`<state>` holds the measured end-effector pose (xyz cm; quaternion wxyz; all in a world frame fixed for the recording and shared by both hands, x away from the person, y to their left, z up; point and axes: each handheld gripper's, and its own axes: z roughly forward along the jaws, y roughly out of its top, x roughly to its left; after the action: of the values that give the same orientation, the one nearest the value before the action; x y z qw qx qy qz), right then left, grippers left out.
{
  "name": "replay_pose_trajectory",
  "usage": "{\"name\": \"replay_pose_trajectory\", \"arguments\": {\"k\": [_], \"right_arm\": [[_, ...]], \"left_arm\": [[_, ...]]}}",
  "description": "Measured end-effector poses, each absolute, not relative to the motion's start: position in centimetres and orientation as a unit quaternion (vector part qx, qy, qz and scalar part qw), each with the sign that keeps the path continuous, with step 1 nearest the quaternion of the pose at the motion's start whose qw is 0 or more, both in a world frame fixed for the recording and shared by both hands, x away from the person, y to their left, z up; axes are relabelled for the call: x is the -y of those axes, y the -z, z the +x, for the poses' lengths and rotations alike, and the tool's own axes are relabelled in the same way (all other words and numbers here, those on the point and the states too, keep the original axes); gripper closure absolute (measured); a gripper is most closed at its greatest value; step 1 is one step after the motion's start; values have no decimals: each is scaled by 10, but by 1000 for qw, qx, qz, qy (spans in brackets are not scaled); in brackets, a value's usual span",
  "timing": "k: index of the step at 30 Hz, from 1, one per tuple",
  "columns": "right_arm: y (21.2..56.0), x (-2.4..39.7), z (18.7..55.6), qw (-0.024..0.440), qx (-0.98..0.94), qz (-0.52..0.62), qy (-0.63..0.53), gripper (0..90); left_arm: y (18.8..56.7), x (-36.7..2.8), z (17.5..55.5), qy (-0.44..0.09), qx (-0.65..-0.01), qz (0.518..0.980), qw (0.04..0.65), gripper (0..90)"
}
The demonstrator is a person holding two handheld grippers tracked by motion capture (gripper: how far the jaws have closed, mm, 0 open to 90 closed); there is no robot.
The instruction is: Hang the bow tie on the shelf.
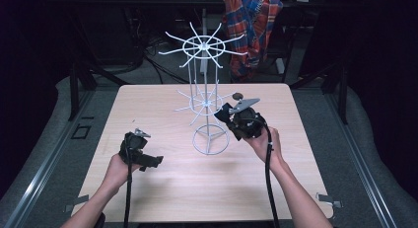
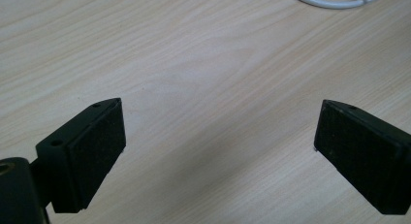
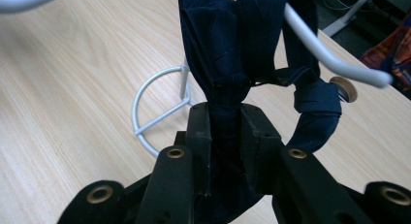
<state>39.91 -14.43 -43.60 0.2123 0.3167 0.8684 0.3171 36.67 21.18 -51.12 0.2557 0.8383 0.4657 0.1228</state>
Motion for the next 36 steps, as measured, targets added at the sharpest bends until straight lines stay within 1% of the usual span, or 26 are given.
{"name": "replay_pose_trajectory", "arguments": {"k": [8,13,17,25,36], "right_arm": [[444,136,401,204,-869,317,-320,746],[447,136,401,217,-864,322,-321,737],[449,137,402,209,-864,320,-327,733],[449,136,401,206,-862,319,-337,698],[449,134,400,203,-864,317,-334,707]], "left_arm": [[512,-212,367,-120,-464,841,253,45],[513,-212,367,-119,-465,841,251,45],[512,-212,367,-120,-464,841,251,45],[513,-212,367,-116,-466,839,254,45],[513,-212,367,-116,-466,839,255,45]]}}
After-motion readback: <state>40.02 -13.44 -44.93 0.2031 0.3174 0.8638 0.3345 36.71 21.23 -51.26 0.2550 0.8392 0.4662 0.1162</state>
